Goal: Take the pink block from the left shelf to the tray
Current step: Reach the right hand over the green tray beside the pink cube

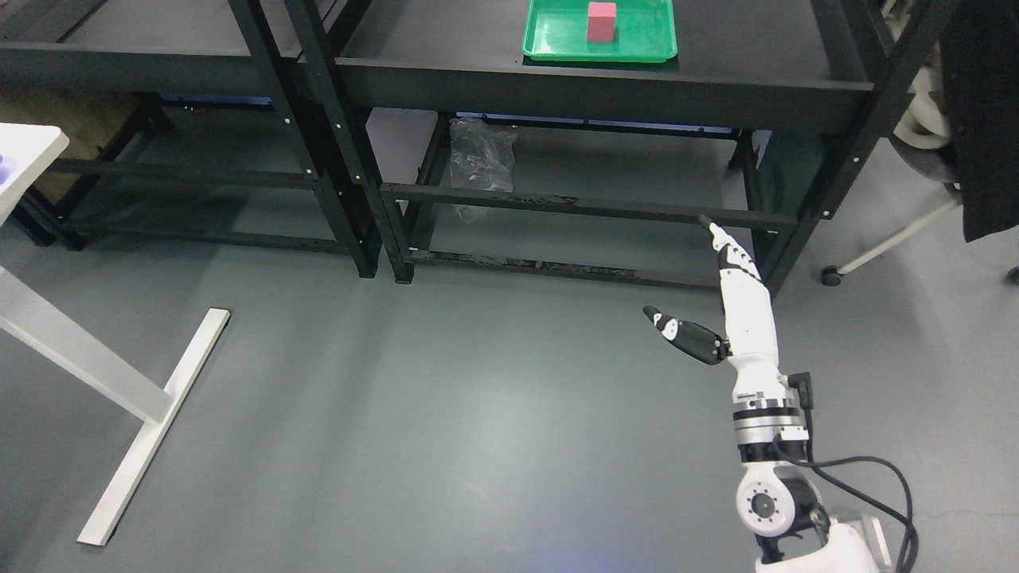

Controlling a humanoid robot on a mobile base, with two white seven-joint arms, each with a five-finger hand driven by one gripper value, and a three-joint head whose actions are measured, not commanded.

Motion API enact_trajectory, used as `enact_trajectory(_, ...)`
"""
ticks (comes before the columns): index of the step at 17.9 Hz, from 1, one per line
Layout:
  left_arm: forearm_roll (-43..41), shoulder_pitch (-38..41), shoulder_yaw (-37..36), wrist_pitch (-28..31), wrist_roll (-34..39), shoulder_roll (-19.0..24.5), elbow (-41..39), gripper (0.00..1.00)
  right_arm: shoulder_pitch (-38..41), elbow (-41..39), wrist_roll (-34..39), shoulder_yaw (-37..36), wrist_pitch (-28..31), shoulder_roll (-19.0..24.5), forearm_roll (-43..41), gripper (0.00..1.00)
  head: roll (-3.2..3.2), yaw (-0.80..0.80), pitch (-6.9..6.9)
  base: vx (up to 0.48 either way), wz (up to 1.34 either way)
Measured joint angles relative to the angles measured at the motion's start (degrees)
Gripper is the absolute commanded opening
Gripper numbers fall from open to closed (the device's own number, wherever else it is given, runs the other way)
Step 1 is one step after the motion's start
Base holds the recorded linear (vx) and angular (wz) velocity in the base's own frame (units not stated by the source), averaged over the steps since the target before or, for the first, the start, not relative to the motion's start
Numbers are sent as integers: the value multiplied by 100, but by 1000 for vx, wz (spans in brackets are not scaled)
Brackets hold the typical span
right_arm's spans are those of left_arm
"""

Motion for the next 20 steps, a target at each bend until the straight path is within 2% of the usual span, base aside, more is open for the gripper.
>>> enact_trajectory(8,0,0,0,0,0,0,0,100,-63,56,-101,454,1310,0,1355,98,0,0,0,239,61)
enact_trajectory(16,0,-1,0,0,0,0,0,100,-10,62,-246,667,1656,0,2559,98,0,0,0,257,19)
enact_trajectory(20,0,-1,0,0,0,0,0,100,-3,61,-597,719,1676,0,3033,99,0,0,0,246,-35)
